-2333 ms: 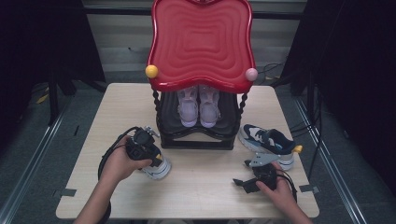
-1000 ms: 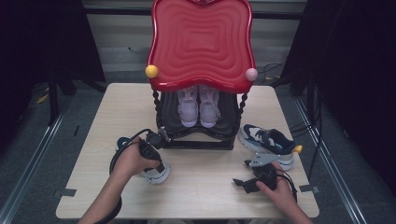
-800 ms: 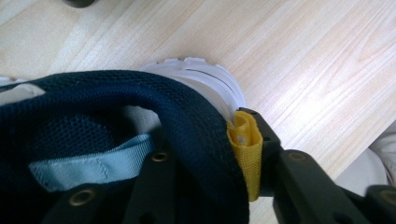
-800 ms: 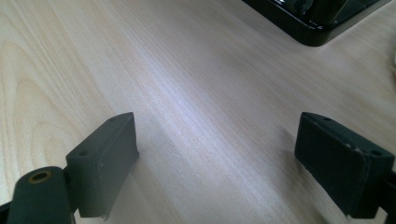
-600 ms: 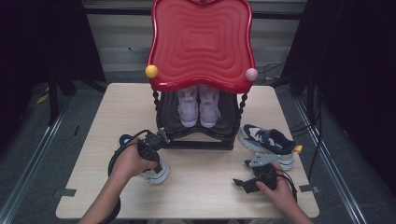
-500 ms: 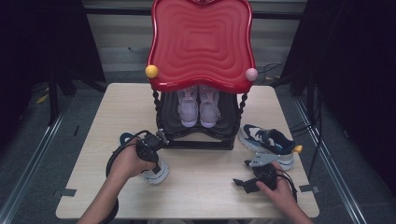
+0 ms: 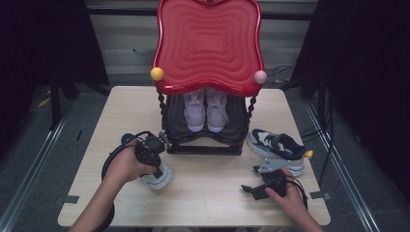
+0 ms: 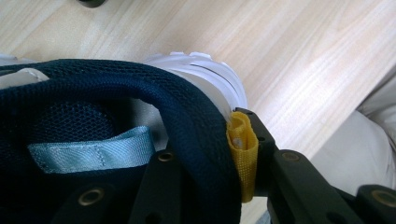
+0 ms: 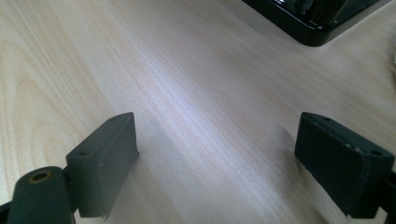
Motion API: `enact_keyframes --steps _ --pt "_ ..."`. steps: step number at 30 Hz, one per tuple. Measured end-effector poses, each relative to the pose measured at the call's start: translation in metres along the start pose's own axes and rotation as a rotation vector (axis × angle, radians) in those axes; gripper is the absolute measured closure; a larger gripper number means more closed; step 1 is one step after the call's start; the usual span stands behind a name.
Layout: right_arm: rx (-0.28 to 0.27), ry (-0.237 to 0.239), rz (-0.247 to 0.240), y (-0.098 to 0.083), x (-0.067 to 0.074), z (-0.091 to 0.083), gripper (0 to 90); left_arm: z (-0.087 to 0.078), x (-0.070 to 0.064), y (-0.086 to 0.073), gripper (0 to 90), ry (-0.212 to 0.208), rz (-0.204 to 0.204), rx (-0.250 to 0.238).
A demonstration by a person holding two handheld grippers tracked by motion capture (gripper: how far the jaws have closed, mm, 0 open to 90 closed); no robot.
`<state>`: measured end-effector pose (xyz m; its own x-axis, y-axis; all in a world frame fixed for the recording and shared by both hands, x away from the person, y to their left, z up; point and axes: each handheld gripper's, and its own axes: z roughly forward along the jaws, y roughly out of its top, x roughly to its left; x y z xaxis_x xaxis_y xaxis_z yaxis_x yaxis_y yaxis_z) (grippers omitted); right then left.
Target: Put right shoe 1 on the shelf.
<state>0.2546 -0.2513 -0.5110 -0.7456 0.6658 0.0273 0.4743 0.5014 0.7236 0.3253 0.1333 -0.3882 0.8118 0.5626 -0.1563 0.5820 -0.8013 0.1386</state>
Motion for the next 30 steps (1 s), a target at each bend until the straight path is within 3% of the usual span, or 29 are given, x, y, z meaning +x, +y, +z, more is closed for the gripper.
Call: enact_keyframes --steps 11,30 --pt "0.0 0.0 0.004 0.0 0.0 0.0 12.4 -0.023 -0.005 0.003 73.0 -0.004 0.045 -0.002" --pt "-0.002 -0.001 0.002 0.0 0.0 0.0 12.4 -0.065 -0.012 0.005 72.9 0.017 0.088 0.025"
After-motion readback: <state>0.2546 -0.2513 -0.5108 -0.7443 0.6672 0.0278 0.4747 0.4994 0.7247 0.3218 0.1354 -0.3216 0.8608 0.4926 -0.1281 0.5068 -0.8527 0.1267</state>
